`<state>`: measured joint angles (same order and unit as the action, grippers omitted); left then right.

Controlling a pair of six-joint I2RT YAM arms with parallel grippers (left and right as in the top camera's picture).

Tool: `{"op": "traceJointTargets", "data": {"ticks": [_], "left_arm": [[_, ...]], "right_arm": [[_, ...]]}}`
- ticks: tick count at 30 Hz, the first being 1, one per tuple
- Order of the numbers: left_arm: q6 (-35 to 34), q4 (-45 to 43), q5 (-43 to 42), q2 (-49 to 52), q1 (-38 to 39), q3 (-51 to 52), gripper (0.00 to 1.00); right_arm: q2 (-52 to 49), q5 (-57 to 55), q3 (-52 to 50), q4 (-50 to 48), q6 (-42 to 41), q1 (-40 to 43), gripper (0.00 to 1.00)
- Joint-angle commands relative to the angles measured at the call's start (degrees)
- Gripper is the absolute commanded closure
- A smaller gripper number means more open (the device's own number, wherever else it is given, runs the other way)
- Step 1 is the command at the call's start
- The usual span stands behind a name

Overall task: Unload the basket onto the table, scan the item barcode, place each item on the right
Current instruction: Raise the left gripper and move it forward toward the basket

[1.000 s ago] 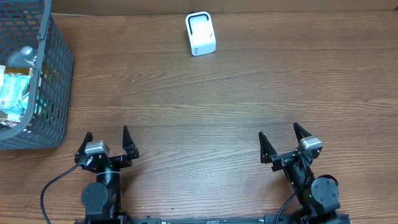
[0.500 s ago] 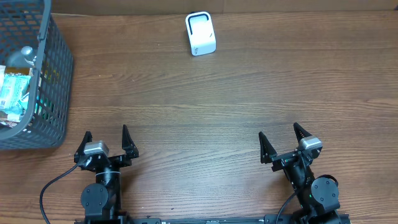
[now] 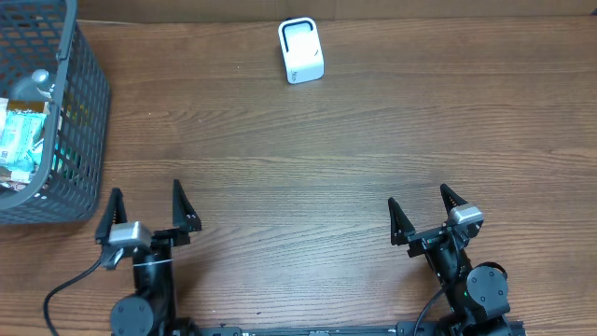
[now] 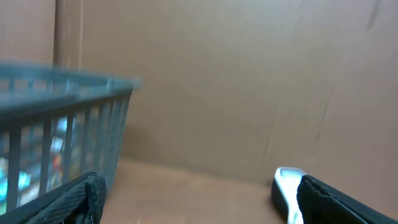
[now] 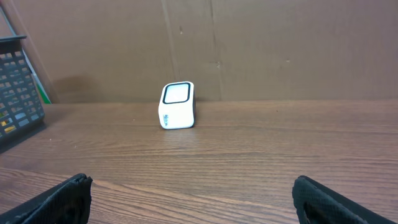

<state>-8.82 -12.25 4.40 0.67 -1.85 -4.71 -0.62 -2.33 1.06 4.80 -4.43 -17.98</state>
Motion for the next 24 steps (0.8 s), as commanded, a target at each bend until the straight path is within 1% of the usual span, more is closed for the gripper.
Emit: {"op": "traceJointTargets", "data": {"ticks": [1, 11, 16, 19, 24], "left_arm": [[1.09, -2.69, -4.02, -0.35, 0.28, -4.94, 0.00], [0.81, -9.57, -8.59, -0.35, 0.28, -12.15, 0.00], [-1.64, -12.44, -9.14, -0.35, 0.28, -13.14, 0.00], [-2.80, -12.63, -9.14, -0.35, 0.28, -13.14, 0.00], [-2.80, -11.80, -9.14, -0.35, 0.28, -13.14, 0.00]], "right_arm": [[0.44, 0.09, -0.59, -0.15, 0.39, 0.37, 0.00], [0.44, 0.09, -0.59, -0.15, 0.39, 0.37, 0.00], [0.44, 0.09, -0.59, -0.15, 0.39, 0.37, 0.00], [0.44, 0.09, -0.59, -0.15, 0.39, 0.37, 0.00], [0.44, 0.09, -0.59, -0.15, 0.39, 0.37, 0.00]]}}
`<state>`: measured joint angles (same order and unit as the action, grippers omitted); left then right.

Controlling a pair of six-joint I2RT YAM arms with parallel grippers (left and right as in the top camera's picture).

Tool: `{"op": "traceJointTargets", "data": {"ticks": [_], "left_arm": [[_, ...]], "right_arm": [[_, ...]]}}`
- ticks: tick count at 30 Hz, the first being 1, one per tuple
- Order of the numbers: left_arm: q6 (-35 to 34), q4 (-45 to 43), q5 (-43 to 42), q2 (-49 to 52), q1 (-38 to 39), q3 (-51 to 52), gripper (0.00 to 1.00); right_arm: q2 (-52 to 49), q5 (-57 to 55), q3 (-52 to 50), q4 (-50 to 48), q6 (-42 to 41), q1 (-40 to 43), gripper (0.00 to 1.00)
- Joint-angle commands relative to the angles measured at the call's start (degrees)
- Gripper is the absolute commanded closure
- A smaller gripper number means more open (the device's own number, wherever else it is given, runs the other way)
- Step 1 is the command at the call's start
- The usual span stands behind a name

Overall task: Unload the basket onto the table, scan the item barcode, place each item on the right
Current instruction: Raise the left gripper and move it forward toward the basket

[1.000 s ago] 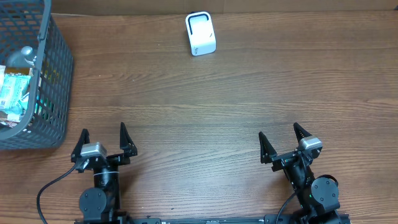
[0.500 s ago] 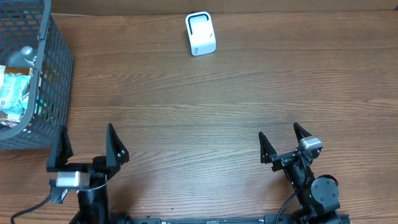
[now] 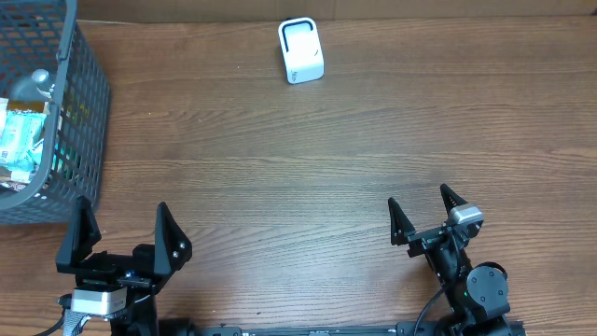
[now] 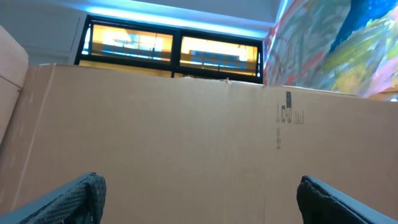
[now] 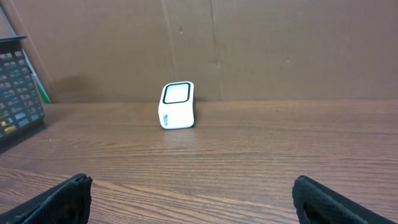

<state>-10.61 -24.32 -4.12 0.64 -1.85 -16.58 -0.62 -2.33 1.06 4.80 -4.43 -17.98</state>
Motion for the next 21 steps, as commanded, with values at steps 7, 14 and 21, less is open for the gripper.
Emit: {"op": "traceJointTargets", "data": {"ticks": [7, 14, 21], "left_arm": [[-0.96, 0.57, -0.63, -0.33, 0.28, -1.27, 0.00], [-0.98, 1.38, -0.59, -0.33, 0.28, -1.27, 0.00], [-1.01, 3.39, -0.42, -0.33, 0.28, -1.27, 0.00]], "right_arm": [[0.44, 0.09, -0.59, -0.15, 0.39, 0.37, 0.00], [0.44, 0.09, -0.59, -0.15, 0.39, 0.37, 0.00], [0.44, 0.09, -0.59, -0.15, 0.39, 0.37, 0.00]]}}
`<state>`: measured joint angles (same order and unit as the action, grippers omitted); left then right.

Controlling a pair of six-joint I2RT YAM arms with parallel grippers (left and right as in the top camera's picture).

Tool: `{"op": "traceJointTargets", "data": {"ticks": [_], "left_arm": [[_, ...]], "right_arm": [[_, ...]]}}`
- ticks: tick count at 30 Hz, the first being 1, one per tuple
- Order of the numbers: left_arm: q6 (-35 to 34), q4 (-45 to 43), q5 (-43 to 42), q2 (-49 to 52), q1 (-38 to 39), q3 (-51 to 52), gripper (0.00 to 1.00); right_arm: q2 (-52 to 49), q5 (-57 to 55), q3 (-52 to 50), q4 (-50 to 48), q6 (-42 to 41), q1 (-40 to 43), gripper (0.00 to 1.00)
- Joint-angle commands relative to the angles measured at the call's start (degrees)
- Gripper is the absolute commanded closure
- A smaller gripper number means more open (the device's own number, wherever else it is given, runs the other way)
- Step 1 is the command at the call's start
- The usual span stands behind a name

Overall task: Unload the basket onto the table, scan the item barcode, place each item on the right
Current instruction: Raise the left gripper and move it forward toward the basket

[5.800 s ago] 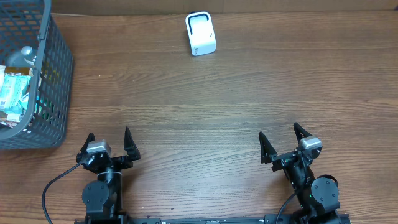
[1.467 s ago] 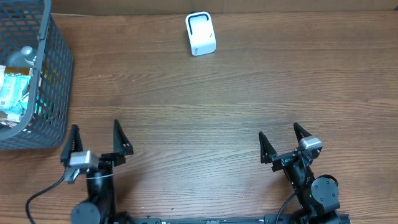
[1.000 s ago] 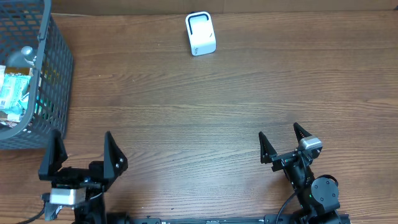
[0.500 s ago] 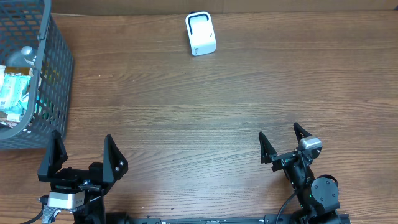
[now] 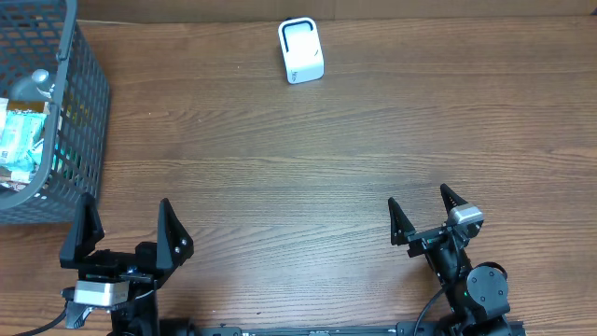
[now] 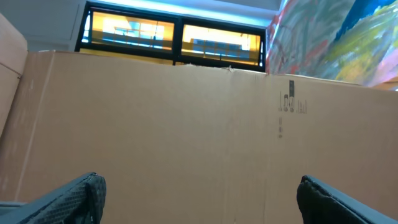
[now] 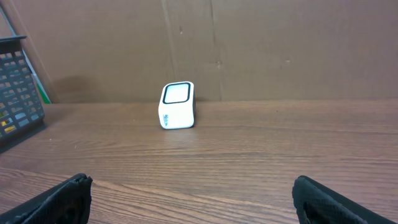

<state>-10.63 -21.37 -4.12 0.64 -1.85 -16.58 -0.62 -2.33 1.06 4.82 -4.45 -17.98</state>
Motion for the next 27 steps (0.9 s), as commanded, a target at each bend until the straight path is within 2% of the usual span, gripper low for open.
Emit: {"op": "traceJointTargets", "data": {"ticks": [1, 18, 24, 27], "left_arm": [[-0.98, 0.57, -0.42, -0.33, 0.28, -1.27, 0.00], [-0.92, 3.96, 0.26, -0.33, 0.28, -1.27, 0.00], [-1.03, 10.64, 0.00, -0.33, 0.28, -1.27, 0.00], [-1.25, 11.28, -0.68, -0.26, 0.28, -1.40, 0.00]], "right_arm": [[0.44, 0.09, -0.59, -0.17, 0.42, 0.37, 0.00], [0.44, 0.09, -0.59, -0.17, 0.42, 0.37, 0.00], [0.44, 0.09, -0.59, -0.17, 0.42, 0.37, 0.00], [0.44, 0.09, -0.59, -0.17, 0.42, 0.37, 0.00]]}}
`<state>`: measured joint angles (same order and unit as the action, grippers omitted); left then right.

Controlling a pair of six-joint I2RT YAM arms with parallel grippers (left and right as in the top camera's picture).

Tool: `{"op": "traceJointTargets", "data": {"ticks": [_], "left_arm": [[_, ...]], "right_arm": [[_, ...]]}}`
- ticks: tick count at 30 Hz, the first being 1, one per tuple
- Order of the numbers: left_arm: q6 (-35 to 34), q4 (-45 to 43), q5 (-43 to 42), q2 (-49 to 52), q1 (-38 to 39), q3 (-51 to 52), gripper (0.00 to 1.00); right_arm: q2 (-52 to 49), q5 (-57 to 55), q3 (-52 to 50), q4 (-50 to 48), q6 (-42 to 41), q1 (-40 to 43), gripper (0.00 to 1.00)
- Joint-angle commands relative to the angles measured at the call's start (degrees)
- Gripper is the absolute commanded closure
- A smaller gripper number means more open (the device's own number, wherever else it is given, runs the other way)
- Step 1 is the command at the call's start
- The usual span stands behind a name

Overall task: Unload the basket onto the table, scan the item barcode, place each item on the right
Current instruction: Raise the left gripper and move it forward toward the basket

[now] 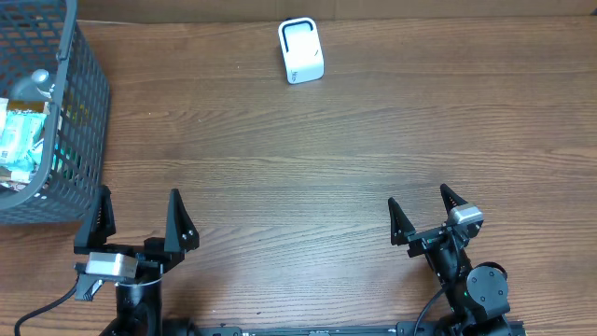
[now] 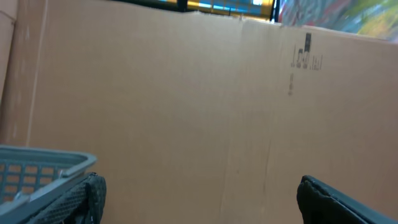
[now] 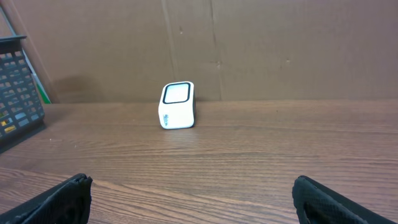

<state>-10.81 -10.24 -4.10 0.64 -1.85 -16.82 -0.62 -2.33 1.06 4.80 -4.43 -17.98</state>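
Note:
A white barcode scanner (image 1: 301, 50) stands at the table's far edge, also seen in the right wrist view as a scanner (image 3: 177, 105) facing me. Packaged items (image 1: 20, 135) lie in a grey mesh basket (image 1: 79, 112) at the far left. My left gripper (image 1: 137, 217) is open and empty at the near left, just in front of the basket, tilted up toward the cardboard wall. Over at the near right my right gripper (image 1: 422, 212) is open with nothing between its fingers.
A brown cardboard wall (image 3: 249, 50) closes off the back of the wooden table (image 1: 326, 159). The basket's rim (image 2: 43, 158) shows low at the left of the left wrist view.
My left gripper has moved a little forward and tipped down, so the basket rim has come into its view. The right arm has not moved.
My left gripper first stood open near the basket, looking level at basket and scanner. It then sat nearer the table's front edge, tilted up at the wall and windows. Now it is forward again and tipped lower. The right gripper stayed open and still throughout.

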Motion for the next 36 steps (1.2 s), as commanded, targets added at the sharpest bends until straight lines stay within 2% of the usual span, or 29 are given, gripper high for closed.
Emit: {"op": "traceJointTargets", "data": {"ticks": [1, 4, 6, 13, 18, 20, 27, 36], "left_arm": [[-1.07, 0.26, -0.94, -0.20, 0.28, -1.36, 0.00], [-1.16, 3.28, -1.81, 1.97, 0.28, -4.33, 0.00], [-1.01, 8.37, -2.47, 6.93, 0.28, -9.60, 0.00], [0.81, 25.62, -13.00, 31.36, 0.28, -32.96, 0.00], [0.96, 37.66, -17.46, 45.42, 0.28, -44.76, 0.00], [0.94, 40.41, -18.40, 50.14, 0.28, -47.30, 0.00], [0.92, 40.50, -18.91, 60.54, 0.28, -47.67, 0.00], [0.96, 44.28, -18.21, 64.11, 0.28, -47.67, 0.00]], "right_arm": [[0.44, 0.09, -0.59, -0.15, 0.39, 0.37, 0.00], [0.44, 0.09, -0.59, -0.15, 0.39, 0.37, 0.00], [0.44, 0.09, -0.59, -0.15, 0.39, 0.37, 0.00], [0.44, 0.09, -0.59, -0.15, 0.39, 0.37, 0.00], [0.44, 0.09, -0.59, -0.15, 0.39, 0.37, 0.00], [0.44, 0.09, -0.59, -0.15, 0.39, 0.37, 0.00], [0.44, 0.09, -0.59, -0.15, 0.39, 0.37, 0.00], [0.44, 0.09, -0.59, -0.15, 0.39, 0.37, 0.00]]}}
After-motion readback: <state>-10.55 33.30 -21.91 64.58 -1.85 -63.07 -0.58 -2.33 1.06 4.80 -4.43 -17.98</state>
